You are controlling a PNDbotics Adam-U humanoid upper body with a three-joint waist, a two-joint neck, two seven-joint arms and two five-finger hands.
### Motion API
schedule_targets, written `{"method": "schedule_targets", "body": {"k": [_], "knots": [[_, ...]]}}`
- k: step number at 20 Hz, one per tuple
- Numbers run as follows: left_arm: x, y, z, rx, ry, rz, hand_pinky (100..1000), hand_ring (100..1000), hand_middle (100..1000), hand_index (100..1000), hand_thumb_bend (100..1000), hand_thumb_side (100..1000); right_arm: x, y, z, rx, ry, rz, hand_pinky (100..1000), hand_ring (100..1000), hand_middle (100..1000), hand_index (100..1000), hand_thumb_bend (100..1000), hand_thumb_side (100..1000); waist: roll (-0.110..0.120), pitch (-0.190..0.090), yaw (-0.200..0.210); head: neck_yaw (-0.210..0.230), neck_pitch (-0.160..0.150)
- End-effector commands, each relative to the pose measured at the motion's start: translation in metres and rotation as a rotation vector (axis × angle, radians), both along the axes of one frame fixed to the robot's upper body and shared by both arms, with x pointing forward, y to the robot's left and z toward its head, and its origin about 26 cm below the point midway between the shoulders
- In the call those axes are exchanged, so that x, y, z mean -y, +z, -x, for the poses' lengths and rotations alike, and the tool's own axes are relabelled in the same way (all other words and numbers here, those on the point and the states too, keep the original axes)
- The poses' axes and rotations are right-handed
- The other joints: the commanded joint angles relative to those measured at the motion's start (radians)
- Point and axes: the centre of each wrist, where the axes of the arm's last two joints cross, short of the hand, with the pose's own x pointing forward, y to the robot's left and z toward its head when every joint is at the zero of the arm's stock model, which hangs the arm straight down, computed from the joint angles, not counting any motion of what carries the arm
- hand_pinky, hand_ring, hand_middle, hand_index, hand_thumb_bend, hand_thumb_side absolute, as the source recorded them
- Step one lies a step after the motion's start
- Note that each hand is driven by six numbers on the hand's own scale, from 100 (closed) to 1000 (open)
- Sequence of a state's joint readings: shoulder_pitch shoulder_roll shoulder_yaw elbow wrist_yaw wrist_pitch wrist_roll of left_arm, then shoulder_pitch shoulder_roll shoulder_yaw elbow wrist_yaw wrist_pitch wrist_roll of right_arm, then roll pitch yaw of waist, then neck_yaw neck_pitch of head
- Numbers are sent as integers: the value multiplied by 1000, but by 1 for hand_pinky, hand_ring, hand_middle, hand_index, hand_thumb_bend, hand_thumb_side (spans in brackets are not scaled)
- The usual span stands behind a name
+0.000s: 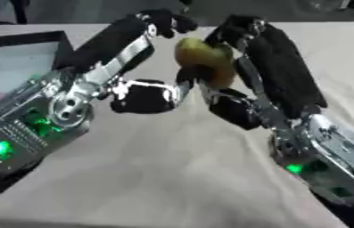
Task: Pick up the objects with one hand, pass them to the other hand, and then place them into the box on the other side of the table.
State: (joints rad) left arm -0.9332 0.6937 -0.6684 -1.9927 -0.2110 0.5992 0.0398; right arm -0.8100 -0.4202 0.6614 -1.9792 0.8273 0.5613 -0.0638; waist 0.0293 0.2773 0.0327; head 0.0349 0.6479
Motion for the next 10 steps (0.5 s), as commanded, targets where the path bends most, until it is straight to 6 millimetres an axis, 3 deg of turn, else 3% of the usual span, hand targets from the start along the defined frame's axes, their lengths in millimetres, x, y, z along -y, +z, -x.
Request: {"method": "schedule_targets", "body": {"k": [1, 10], "knots": [[-3, 7, 1, 40, 13, 19, 1000, 845, 814, 866, 100, 211, 1, 8, 4, 47, 17, -2, 762, 710, 555, 533, 100, 100, 14, -23, -1, 6, -11], [-4, 3, 1, 1, 45, -42, 1000, 859, 821, 837, 100, 221, 1, 10, 4, 79, 35, -10, 760, 707, 554, 533, 100, 100, 15, -22, -4, 10, -7]]}}
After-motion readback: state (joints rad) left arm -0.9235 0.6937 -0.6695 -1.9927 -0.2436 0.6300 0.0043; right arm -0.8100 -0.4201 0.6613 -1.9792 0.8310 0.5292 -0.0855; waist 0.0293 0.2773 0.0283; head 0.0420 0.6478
